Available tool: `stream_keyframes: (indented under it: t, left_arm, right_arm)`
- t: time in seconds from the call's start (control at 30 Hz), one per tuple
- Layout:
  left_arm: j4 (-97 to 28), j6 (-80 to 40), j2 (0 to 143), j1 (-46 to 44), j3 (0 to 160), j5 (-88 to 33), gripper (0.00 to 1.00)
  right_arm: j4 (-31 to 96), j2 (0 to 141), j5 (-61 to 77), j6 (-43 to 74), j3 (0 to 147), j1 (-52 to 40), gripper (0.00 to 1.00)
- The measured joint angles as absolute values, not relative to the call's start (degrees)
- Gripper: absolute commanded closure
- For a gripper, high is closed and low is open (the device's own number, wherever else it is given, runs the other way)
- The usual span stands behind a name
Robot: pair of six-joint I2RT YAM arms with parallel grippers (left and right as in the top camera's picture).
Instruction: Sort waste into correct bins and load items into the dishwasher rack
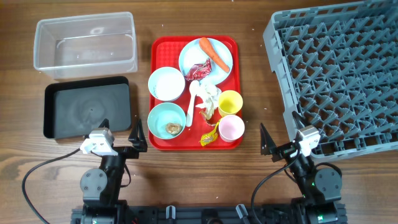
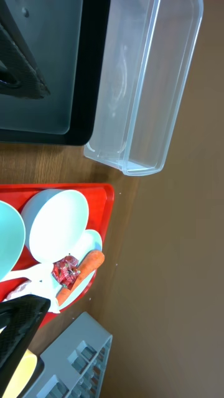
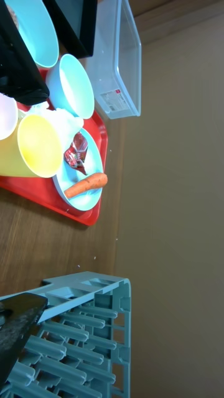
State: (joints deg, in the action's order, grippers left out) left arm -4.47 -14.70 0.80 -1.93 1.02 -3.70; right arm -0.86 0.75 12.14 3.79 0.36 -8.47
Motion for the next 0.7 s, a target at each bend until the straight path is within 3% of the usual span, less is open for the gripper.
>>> stream_keyframes:
  t: [0.5, 0.7]
  left_arm:
    - [-3.73, -14.7, 0.8, -1.93, 1.02, -4.47, 0.0]
    - [-3.75, -15.38, 0.8, -1.93, 1.02, -6.13, 0.0]
  right_arm:
    - [-0.84, 0.75, 11.86, 4.54, 0.36, -8.47, 0.0]
    - [-0.71, 0.75, 10.57, 13.8, 0.36, -8.47, 0.0]
